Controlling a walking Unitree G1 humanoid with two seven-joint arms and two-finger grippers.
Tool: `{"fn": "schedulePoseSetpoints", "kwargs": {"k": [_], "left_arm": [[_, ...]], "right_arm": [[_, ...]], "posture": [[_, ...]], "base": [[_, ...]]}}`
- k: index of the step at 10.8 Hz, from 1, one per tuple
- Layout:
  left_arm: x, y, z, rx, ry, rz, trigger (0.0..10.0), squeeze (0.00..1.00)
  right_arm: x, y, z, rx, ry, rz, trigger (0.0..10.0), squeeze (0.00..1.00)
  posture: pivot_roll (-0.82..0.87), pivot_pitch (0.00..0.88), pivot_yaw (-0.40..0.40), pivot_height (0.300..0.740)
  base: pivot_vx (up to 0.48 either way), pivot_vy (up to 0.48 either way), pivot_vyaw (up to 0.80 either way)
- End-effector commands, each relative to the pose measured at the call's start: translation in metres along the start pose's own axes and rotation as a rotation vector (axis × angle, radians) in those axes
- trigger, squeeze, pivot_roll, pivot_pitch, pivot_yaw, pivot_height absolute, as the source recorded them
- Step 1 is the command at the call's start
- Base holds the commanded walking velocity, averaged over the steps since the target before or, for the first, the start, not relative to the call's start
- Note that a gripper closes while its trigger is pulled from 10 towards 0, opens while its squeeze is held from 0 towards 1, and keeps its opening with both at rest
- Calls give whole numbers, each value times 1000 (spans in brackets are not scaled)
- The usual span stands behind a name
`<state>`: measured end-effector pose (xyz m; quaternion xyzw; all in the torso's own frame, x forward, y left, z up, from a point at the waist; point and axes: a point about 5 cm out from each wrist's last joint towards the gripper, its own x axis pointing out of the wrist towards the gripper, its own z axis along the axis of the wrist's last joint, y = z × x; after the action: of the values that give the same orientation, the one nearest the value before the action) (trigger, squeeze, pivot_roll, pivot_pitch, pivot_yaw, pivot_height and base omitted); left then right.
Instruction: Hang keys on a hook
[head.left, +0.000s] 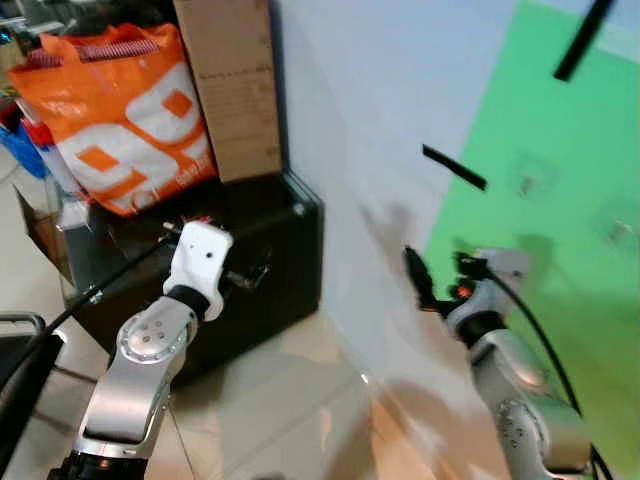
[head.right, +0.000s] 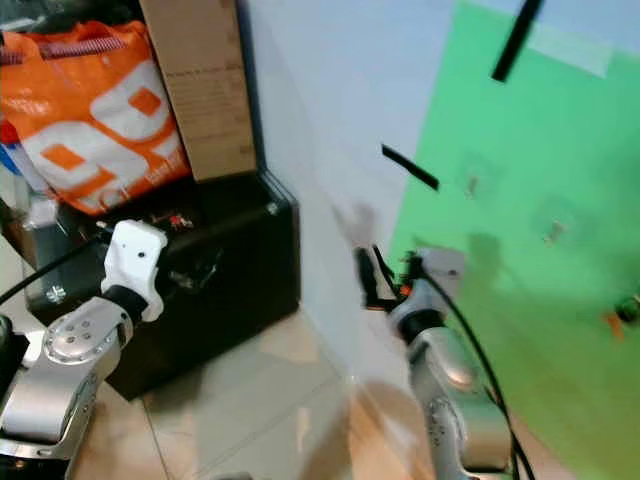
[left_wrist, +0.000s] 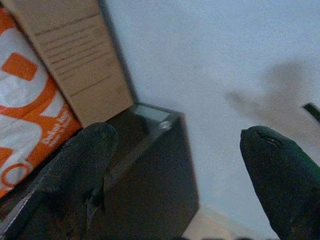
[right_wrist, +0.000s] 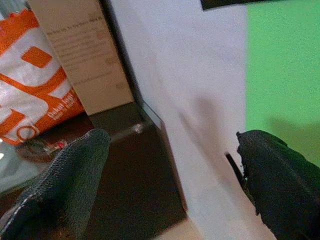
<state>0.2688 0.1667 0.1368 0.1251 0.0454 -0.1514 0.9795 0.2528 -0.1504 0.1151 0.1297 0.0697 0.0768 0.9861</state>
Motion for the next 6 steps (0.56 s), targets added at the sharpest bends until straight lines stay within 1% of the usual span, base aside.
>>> {"fn": "schedulePoseSetpoints", "kwargs": {"k": [1,6], "left_arm": [[1,-2,3,3,-10,-3,10000,0],[1,-2,3,-4,-12,6,10000,0]], "right_arm": [[-1,-6,3,-13,-4,-15,10000,1000],[1,-4,4,-14,-8,-11,10000,1000]], "posture": [[-31,0,33,740],[-26,0,26,740]], "base": [[300,0,794],[309,0,793]]}}
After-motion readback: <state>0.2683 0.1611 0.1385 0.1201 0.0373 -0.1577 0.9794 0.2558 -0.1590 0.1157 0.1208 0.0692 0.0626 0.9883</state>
